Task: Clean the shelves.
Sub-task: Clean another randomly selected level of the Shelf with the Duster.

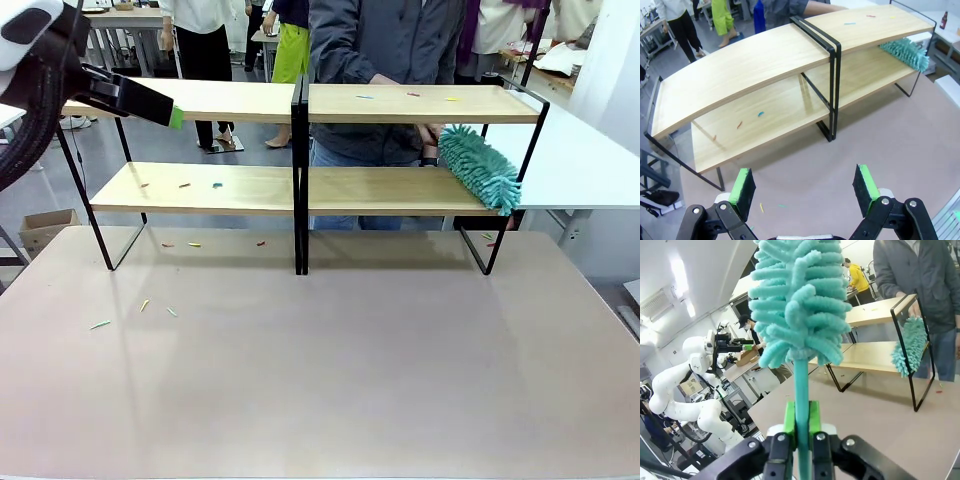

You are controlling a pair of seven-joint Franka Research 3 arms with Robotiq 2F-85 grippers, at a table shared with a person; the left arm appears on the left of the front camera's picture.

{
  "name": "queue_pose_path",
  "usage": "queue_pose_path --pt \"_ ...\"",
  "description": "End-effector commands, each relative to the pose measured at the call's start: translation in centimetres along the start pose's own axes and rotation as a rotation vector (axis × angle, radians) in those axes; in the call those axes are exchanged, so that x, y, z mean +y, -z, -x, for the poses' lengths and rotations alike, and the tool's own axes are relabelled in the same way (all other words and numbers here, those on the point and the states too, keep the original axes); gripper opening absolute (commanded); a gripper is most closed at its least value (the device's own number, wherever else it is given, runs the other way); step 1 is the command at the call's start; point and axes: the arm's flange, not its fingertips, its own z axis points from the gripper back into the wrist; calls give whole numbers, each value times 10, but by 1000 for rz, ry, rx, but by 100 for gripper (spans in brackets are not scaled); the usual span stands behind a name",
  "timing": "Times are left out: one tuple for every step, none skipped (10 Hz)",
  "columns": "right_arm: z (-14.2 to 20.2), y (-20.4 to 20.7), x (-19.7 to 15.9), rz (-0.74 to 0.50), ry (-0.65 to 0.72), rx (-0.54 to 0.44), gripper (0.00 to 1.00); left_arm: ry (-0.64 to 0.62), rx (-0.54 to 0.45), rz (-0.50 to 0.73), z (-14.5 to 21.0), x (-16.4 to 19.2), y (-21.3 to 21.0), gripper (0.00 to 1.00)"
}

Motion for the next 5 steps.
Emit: queue_pose_path --pt "-7 0 0 -7 -35 -13 12 0 -7 1 4 1 1 100" --pt "0 0 0 0 0 0 12 0 -7 1 4 1 1 100" --pt "0 0 0 0 0 0 12 0 -7 1 4 1 1 100" --pt "1 0 0 1 3 1 12 0 -7 1 4 1 1 100" --pt "-6 22 7 -35 12 56 12 0 -7 1 4 1 1 100"
